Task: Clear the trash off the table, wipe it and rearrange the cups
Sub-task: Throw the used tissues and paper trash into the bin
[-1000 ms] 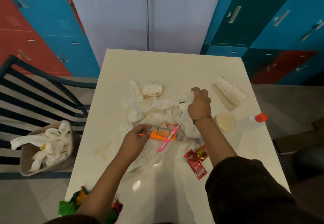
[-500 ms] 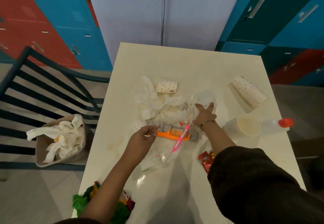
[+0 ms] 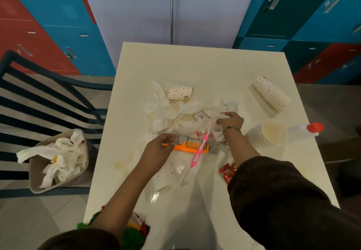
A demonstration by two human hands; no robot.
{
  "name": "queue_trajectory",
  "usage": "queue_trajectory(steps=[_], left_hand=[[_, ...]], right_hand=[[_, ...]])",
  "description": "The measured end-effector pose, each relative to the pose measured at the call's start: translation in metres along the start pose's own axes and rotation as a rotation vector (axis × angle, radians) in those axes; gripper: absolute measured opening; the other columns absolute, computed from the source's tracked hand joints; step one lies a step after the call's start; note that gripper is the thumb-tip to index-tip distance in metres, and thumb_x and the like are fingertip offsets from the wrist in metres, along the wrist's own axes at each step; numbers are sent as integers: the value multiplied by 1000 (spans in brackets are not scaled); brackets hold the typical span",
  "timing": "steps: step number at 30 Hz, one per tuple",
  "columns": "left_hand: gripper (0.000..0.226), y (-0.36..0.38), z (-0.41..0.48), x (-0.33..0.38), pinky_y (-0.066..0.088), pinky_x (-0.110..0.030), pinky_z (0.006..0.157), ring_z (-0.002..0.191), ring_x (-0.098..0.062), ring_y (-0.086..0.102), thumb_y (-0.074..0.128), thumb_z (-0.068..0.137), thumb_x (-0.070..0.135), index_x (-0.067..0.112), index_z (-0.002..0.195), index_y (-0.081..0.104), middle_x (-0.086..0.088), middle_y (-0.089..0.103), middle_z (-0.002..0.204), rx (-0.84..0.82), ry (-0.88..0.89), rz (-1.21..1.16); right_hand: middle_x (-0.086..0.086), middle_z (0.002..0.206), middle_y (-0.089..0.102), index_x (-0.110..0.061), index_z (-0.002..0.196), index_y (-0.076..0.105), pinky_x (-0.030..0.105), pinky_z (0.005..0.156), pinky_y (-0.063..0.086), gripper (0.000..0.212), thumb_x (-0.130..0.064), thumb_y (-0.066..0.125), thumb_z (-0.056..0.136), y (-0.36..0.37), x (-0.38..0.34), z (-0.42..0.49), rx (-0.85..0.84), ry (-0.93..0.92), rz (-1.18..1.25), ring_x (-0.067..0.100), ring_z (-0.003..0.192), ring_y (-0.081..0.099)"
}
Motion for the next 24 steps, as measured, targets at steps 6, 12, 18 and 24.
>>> queue_trajectory(steps=[6, 12, 18, 24], left_hand=[[23, 13, 34, 25, 41, -13, 64, 78, -3, 59, 52, 91, 15, 25, 109, 62, 3, 63, 106, -80, 77, 132], [50, 62, 74, 39, 37, -35, 100, 121, -29, 47, 58, 86, 16, 14, 134, 45, -12, 43, 138, -180, 161, 530], [49, 101, 93, 33, 36, -37, 96, 115, -37, 46, 52, 90, 34, 4, 127, 45, -19, 46, 128, -247, 102, 803], [42, 115, 95, 20, 42, -47, 83, 93, -46, 54, 52, 85, 34, -4, 102, 62, -29, 58, 105, -92, 303, 847]], right_hand=[[18, 126, 53, -6, 95, 70, 11, 83, 42, 32, 3, 75, 65, -40, -37, -27, 165, -301, 69, 31, 115, 53], [15, 127, 44, -11, 96, 69, -10, 79, 29, 31, 0, 77, 68, -96, -65, -85, 180, -420, 206, 16, 115, 47], [12, 123, 51, -18, 93, 68, -3, 86, 38, 33, -3, 79, 66, -138, -74, -118, 146, -499, 316, 12, 109, 52], [5, 114, 63, -38, 84, 67, 42, 96, 51, 30, -20, 81, 65, -177, -65, -125, 136, -486, 482, 17, 106, 60]])
Point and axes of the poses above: each hand's wrist, its own z-axis towards the middle knuckle, its own y-axis out of the palm, x = y × z, the point moved 5 cm from there along z, towards the middle knuckle
